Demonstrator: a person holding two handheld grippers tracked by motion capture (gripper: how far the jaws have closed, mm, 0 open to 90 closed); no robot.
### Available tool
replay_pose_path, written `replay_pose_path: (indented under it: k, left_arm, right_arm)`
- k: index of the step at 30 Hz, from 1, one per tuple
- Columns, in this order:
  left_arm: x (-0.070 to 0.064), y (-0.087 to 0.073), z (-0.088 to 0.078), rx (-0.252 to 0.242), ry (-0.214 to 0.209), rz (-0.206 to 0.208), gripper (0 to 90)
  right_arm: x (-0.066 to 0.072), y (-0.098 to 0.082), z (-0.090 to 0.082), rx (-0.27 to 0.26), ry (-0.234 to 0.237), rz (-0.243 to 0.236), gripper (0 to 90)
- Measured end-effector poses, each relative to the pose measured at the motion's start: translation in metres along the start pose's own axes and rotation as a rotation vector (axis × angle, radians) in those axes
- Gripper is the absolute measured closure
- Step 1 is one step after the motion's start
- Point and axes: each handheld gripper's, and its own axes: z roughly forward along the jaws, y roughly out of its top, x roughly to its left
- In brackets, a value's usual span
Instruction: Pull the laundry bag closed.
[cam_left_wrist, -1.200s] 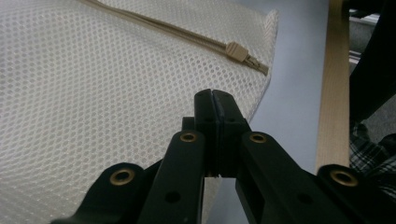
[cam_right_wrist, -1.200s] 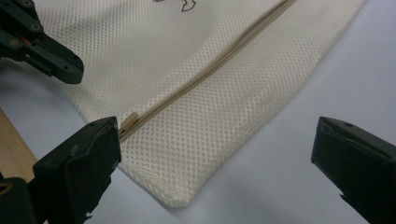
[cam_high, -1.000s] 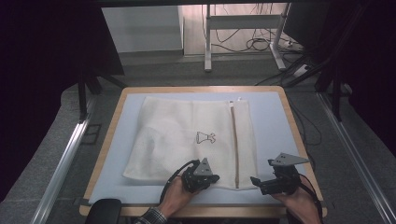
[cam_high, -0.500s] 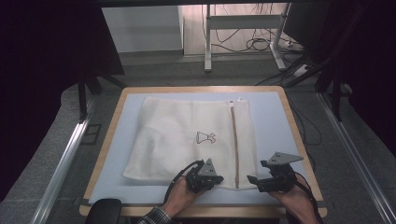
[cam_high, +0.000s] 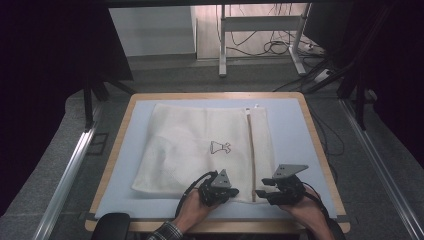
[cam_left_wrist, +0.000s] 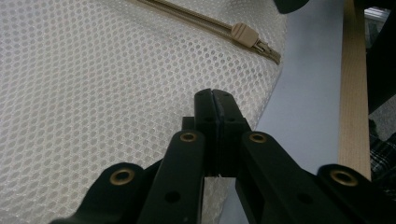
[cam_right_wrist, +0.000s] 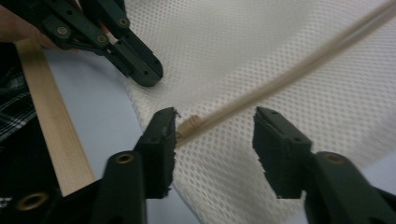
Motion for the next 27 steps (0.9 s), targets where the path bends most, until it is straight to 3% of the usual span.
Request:
replay_pose_path:
  k: [4, 10, 13, 18, 20, 23, 27]
  left_arm:
    - [0.000, 0.000, 0.000, 0.000, -0.001, -0.001, 89.6]
    - [0.000, 0.000, 0.000, 0.000, -0.004, -0.003, 89.6]
    - [0.000, 0.000, 0.000, 0.001, -0.004, -0.002, 89.5]
    - [0.001, 0.000, 0.000, 0.000, -0.005, -0.004, 89.6]
    - [0.001, 0.000, 0.000, 0.001, -0.005, -0.003, 89.6]
    - [0.001, 0.000, 0.000, 0.001, -0.007, -0.005, 89.6]
    - [0.001, 0.000, 0.000, 0.001, -0.009, -0.008, 89.6]
  right_arm:
    - [0.001, 0.005, 0.010, 0.028, 0.042, -0.011, 62.1]
    - [0.000, 0.010, 0.018, 0.049, 0.064, -0.011, 67.2]
    - [0.000, 0.010, 0.023, 0.075, 0.097, -0.007, 72.3]
    - [0.000, 0.011, 0.019, 0.058, 0.106, -0.005, 79.0]
    - [0.001, 0.011, 0.015, 0.039, 0.140, -0.007, 82.4]
    - [0.003, 0.011, 0.015, 0.061, 0.150, -0.018, 83.7]
    - [0.007, 0.011, 0.019, 0.095, 0.129, -0.045, 84.4]
